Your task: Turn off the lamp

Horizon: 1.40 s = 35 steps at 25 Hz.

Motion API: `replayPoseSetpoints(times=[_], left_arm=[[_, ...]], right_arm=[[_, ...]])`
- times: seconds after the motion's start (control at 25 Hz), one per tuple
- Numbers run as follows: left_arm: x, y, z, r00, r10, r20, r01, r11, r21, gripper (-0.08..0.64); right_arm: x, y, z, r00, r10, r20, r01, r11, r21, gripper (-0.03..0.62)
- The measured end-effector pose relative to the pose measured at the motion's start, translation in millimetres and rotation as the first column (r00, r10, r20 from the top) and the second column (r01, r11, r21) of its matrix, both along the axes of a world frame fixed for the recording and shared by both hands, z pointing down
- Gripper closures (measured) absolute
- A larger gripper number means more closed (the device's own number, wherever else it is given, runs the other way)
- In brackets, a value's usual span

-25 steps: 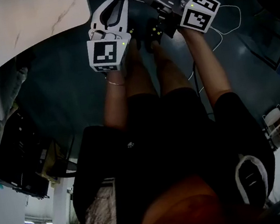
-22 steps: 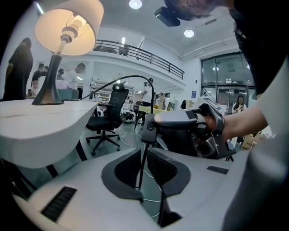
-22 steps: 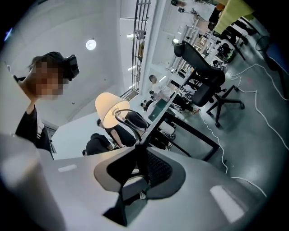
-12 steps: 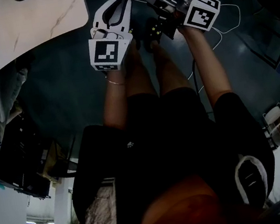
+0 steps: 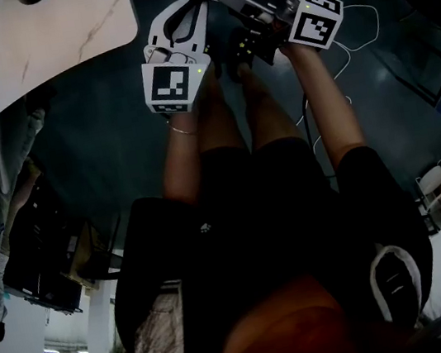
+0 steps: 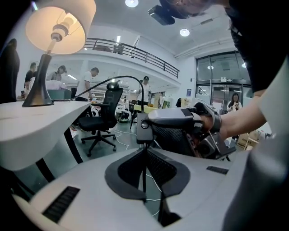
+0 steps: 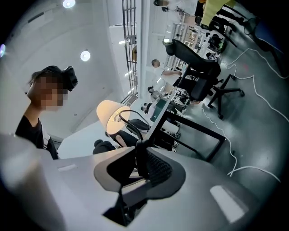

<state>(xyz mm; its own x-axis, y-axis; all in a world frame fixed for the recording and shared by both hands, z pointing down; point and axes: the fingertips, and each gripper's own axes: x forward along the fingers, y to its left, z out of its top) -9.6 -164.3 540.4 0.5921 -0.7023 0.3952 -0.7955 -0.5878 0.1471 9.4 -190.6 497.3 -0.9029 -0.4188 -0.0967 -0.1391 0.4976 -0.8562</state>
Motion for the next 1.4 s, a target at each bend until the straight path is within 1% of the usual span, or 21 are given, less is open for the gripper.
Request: replayPoseSetpoints(times=[0.2,0.36,0.6,0.76,0.88,1.16,1.4], left_arm=[[1.6,2.8,-1.9,1.0,0.006,0.022,-0.006,1.0,0.015,0.538],[2.8,5.8,-2.4,0.999,0.012,0.036,-0.013,1.0,0.013,0.538],[7.1,10.8,1.6,0.997,0.035,0.067,-0.035,0.999,-0.001,0.538],[10.0,14.3,1.3,0.995,0.056,0.083,-0.056,0.998,-0.002,0.538],[10.7,15.5,3.0,0.995,0.057,0.079,-0.057,0.998,-0.007,0.538],[10.3,15.1,1.9,0.996,0.055,0.071,-0.055,0.998,-0.011,0.538],[10.5,16.5,3.8,0.996,0.056,0.071,-0.055,0.998,-0.017,0.538]], right_arm=[[1.6,-0.3,-0.6,0.999,0.025,-0.029,-0.024,0.998,0.053,0.52],[2.5,-1.0,0.8,0.994,0.035,-0.1,-0.024,0.993,0.114,0.515],[6.3,-6.2,4.6,0.994,0.064,-0.092,-0.056,0.995,0.081,0.502],[5.2,-5.4,8.1,0.992,0.05,-0.112,-0.041,0.996,0.08,0.497],[4.4,-4.5,11.4,0.991,0.039,-0.131,-0.028,0.996,0.082,0.499],[4.0,-5.8,10.0,0.994,0.039,-0.104,-0.034,0.998,0.056,0.497],[3.6,-4.4,11.2,0.994,0.032,-0.108,-0.026,0.998,0.057,0.497]])
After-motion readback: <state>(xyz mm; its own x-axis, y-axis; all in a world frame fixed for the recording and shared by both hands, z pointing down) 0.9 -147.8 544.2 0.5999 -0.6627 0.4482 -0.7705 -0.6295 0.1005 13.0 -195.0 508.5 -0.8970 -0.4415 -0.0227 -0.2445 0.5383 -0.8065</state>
